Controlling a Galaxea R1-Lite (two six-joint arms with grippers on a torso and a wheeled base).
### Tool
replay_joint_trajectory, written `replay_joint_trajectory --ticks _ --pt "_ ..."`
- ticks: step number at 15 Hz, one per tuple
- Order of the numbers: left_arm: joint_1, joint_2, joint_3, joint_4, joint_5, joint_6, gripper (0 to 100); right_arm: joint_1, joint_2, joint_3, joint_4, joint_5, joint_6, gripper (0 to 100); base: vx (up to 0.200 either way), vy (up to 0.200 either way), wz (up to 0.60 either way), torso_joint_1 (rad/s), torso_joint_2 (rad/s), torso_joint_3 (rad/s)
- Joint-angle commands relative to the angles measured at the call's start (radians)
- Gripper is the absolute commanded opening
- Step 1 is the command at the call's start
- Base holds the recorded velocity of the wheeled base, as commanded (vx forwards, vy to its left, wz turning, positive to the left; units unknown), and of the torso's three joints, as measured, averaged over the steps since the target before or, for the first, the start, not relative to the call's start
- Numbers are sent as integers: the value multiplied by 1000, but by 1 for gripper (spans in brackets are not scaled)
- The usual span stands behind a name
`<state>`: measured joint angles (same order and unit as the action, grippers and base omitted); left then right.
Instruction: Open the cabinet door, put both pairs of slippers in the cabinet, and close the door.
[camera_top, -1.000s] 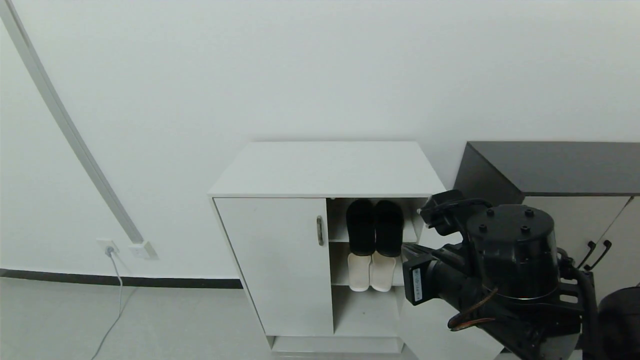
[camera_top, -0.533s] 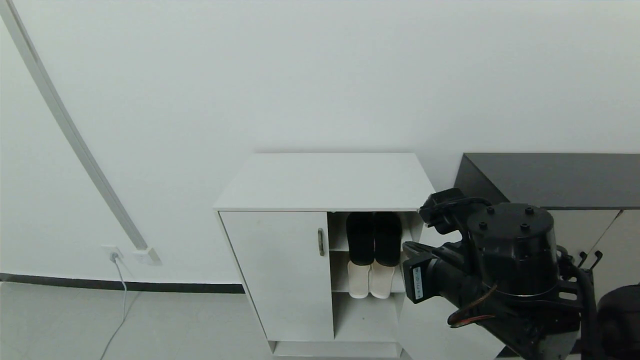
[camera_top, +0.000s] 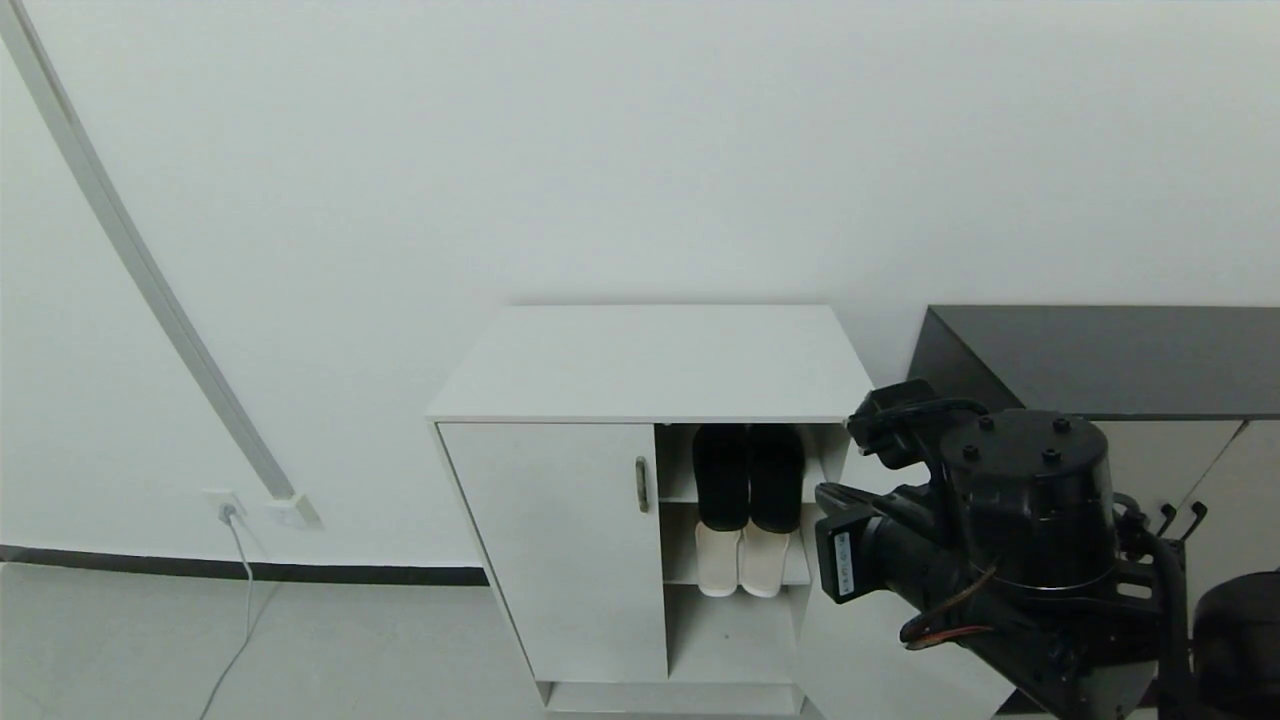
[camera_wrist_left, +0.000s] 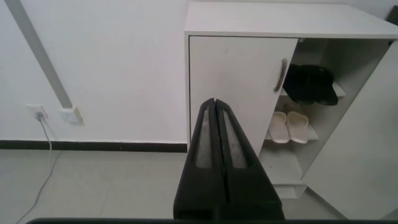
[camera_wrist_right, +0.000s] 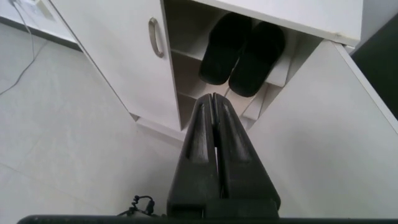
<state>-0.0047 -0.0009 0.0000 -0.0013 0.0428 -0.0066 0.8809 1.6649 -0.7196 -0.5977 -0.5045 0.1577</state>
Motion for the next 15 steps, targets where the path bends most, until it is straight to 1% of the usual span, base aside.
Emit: replay_joint_trajectory --ticks 1,5,8,13,15 --pt "0 1 0 0 0 -1 0 0 4 2 -1 0 0 0 0 0 -600 2 2 -2" --pt "0 1 0 0 0 -1 0 -13 1 0 -1 -2 -1 0 0 0 -600 5 -4 2" --pt "0 1 0 0 0 -1 0 -31 1 0 -10 0 -1 0 0 0 0 0 0 0" --pt "0 2 0 0 0 -1 0 -33 -1 11 -11 0 -20 0 0 0 0 0 0 0" --pt "0 1 0 0 0 -1 0 -33 1 12 -24 0 -21 0 -200 0 0 10 7 0"
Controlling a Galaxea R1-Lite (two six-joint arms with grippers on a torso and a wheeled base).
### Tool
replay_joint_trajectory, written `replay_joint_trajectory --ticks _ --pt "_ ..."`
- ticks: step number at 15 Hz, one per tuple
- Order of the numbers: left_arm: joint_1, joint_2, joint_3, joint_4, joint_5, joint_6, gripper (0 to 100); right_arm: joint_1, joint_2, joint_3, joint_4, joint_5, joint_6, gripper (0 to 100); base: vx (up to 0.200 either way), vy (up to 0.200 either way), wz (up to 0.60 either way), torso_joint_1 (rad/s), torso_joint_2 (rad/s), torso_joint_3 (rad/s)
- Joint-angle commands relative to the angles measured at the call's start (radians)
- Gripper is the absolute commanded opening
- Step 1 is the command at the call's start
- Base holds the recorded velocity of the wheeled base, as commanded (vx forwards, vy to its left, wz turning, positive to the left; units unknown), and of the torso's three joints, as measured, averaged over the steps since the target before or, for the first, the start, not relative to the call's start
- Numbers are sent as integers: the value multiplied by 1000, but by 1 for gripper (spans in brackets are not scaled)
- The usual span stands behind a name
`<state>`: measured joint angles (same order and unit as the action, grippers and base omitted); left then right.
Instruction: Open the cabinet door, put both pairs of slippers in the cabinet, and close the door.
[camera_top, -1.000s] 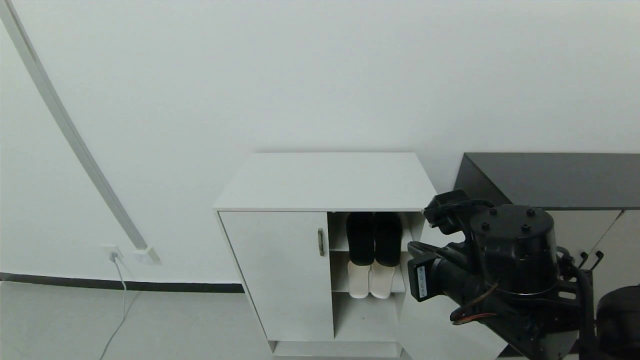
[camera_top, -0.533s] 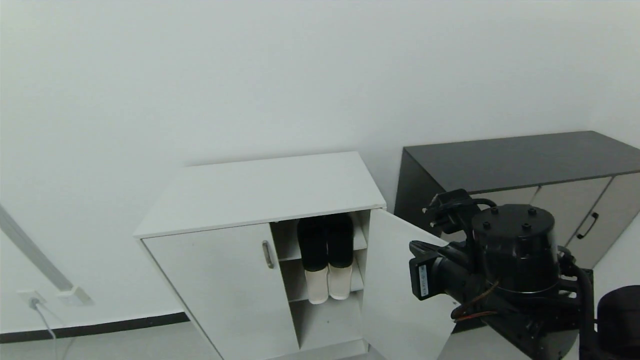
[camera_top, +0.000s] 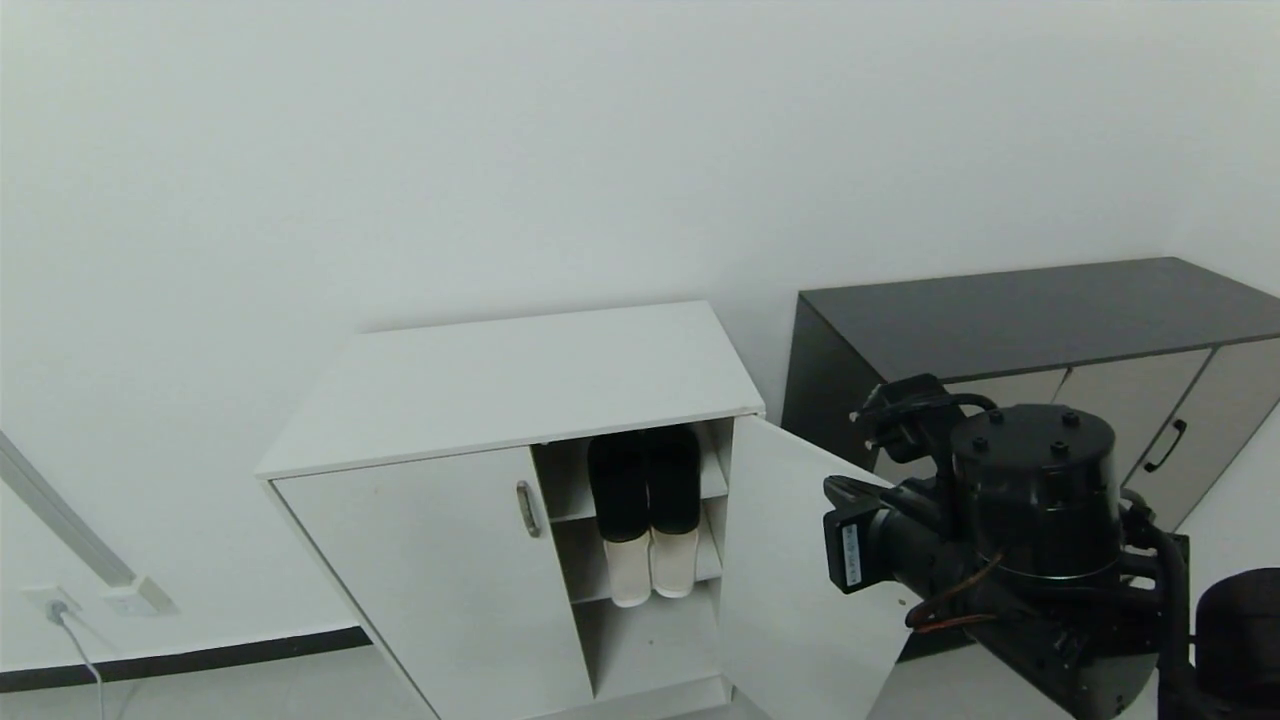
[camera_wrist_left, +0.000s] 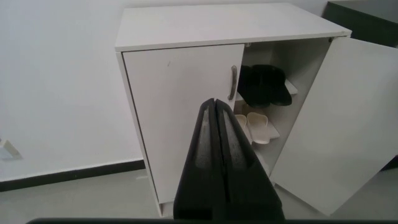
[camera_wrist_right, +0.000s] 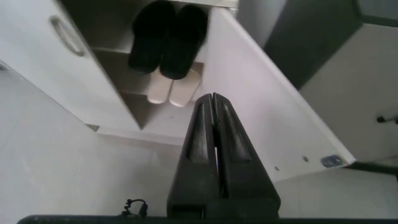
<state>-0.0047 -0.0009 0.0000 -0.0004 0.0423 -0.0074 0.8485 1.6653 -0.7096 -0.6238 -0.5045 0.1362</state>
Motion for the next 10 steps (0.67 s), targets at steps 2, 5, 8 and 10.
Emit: replay_joint_trajectory --ticks 2,5,8,10 --pt "0 1 0 -1 1 -2 0 0 4 4 -2 0 -1 0 -200 0 0 10 7 0" --pt "0 1 0 -1 2 0 0 0 7 4 -4 -2 0 0 -200 0 0 -5 2 -1" --pt "0 1 0 -1 2 1 0 -26 22 -1 -22 0 -1 0 0 0 0 0 0 0" --pt "0 1 0 -1 2 1 0 -71 44 -24 -56 1 -4 0 0 0 0 0 0 0"
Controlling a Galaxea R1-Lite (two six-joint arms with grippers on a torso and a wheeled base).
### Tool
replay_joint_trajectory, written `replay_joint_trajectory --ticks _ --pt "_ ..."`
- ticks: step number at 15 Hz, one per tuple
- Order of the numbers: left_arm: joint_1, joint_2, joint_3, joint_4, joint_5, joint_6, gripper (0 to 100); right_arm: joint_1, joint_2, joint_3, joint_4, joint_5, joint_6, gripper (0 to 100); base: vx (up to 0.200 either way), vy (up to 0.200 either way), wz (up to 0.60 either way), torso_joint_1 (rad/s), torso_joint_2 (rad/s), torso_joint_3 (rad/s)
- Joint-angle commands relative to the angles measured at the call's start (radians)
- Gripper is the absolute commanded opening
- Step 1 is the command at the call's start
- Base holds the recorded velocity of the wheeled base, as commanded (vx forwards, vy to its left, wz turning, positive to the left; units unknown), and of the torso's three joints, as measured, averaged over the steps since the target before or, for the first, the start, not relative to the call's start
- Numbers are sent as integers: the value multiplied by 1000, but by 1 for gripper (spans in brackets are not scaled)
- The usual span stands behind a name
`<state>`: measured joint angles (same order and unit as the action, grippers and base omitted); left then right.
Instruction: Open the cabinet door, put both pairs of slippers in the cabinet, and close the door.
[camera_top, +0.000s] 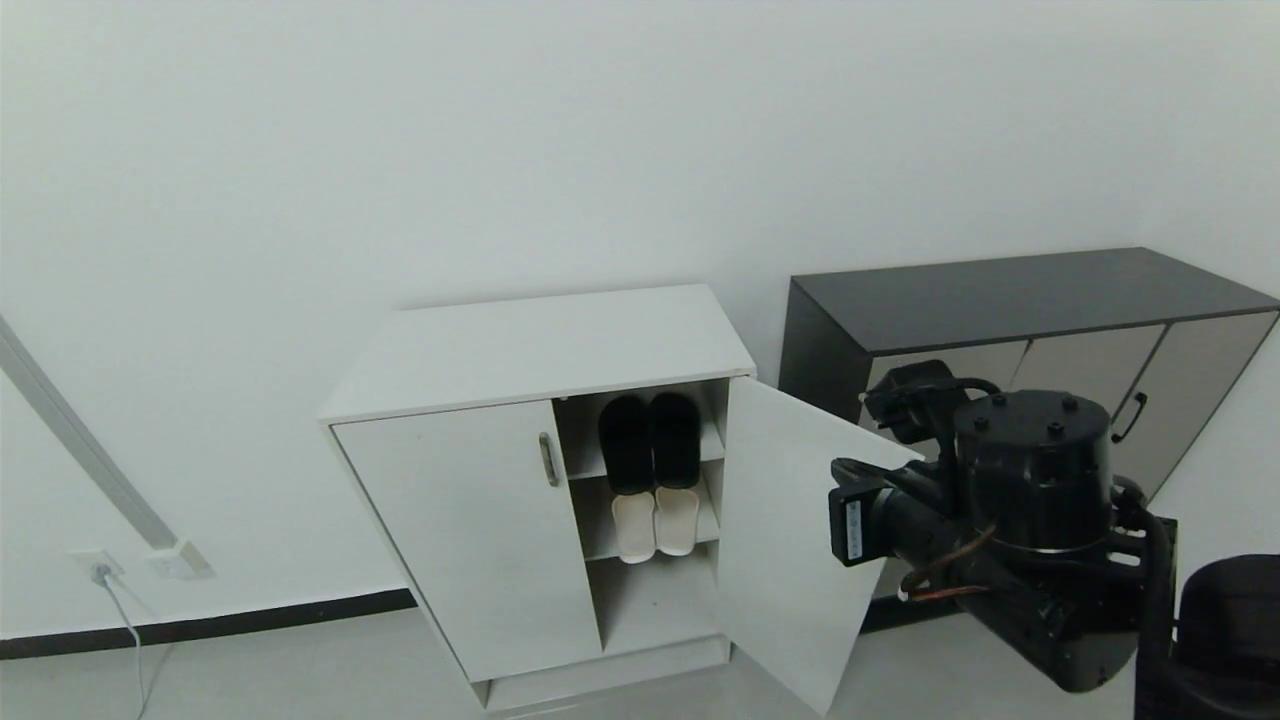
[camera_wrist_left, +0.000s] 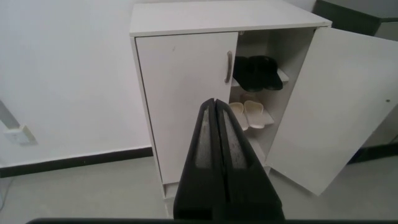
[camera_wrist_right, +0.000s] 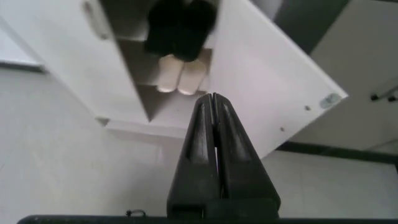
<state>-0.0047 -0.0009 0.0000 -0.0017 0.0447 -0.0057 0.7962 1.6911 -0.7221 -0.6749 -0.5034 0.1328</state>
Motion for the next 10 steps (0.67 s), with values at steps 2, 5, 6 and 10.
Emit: replay_joint_trajectory --ticks 2,5,6,10 --pt "0 1 0 0 0 0 0 -120 55 -79 11 37 -7 0 0 0 0 0 0 0" --pt "0 1 0 0 0 0 0 -247 105 -243 189 118 -7 0 0 0 0 0 0 0" --pt "0 1 0 0 0 0 0 -282 133 -298 225 129 -7 0 0 0 0 0 0 0" --pt "0 1 0 0 0 0 0 -380 251 -427 267 134 -7 0 0 0 0 0 0 0"
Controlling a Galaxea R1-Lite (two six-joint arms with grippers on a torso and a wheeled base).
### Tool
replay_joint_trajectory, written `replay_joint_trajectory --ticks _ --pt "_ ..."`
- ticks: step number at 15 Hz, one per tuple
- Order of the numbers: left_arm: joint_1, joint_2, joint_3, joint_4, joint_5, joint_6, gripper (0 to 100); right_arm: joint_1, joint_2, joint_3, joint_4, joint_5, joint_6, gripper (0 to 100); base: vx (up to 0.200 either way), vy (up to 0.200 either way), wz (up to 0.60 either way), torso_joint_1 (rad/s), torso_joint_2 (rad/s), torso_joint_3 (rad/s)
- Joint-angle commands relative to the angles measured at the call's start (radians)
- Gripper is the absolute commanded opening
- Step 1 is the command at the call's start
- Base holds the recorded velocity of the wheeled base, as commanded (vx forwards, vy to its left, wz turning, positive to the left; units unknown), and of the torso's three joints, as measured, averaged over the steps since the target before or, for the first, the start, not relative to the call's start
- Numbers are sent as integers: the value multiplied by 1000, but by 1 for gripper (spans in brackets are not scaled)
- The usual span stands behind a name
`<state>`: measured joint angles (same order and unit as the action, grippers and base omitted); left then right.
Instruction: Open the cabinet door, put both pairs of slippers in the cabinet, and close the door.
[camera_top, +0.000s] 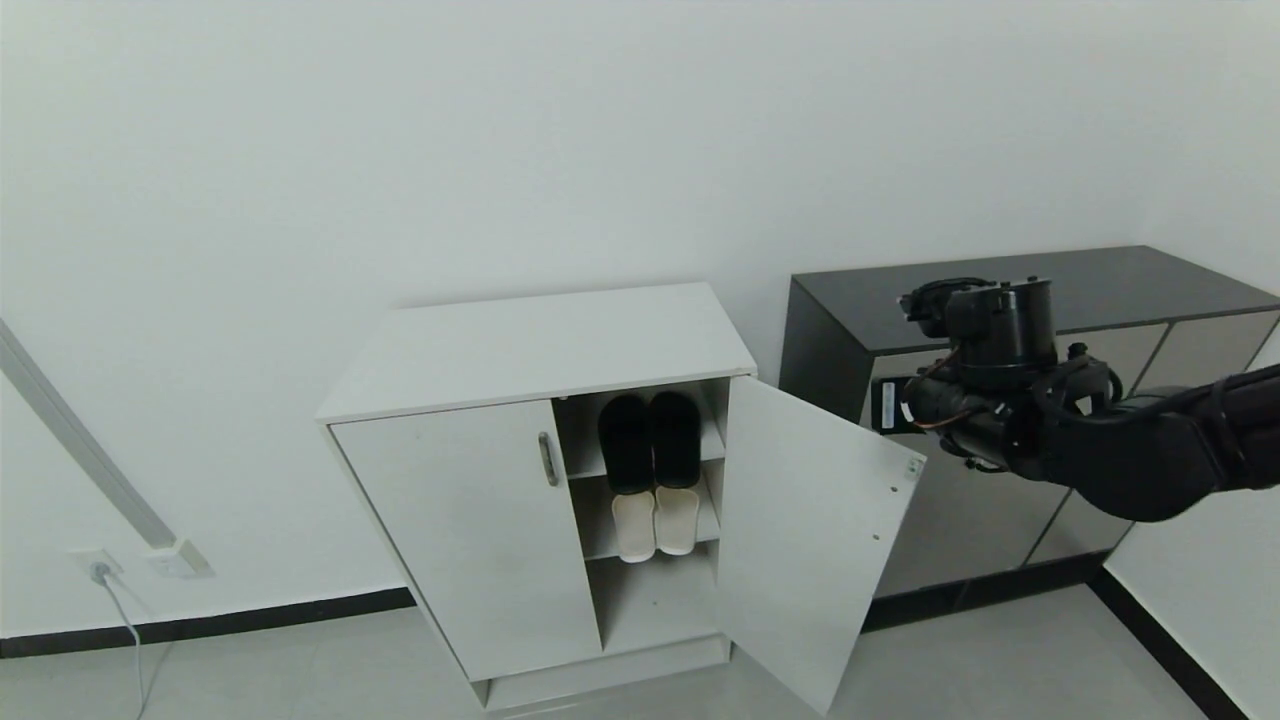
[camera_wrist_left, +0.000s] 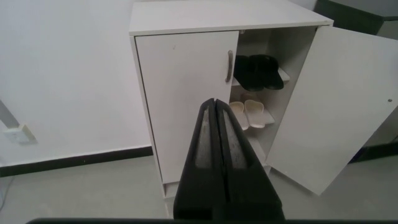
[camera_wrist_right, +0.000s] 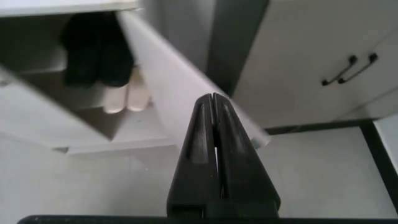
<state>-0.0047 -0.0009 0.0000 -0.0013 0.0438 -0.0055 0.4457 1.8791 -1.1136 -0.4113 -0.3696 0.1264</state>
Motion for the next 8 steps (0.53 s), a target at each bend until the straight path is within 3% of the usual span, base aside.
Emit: replay_joint_trajectory --ticks 1,8 --pt "0 1 0 0 1 -2 0 -53 104 -58 2 21 6 0 0 0 0 0 0 0" --pt "0 1 0 0 1 -2 0 -98 235 -117 -11 54 30 0 0 0 0 0 0 0"
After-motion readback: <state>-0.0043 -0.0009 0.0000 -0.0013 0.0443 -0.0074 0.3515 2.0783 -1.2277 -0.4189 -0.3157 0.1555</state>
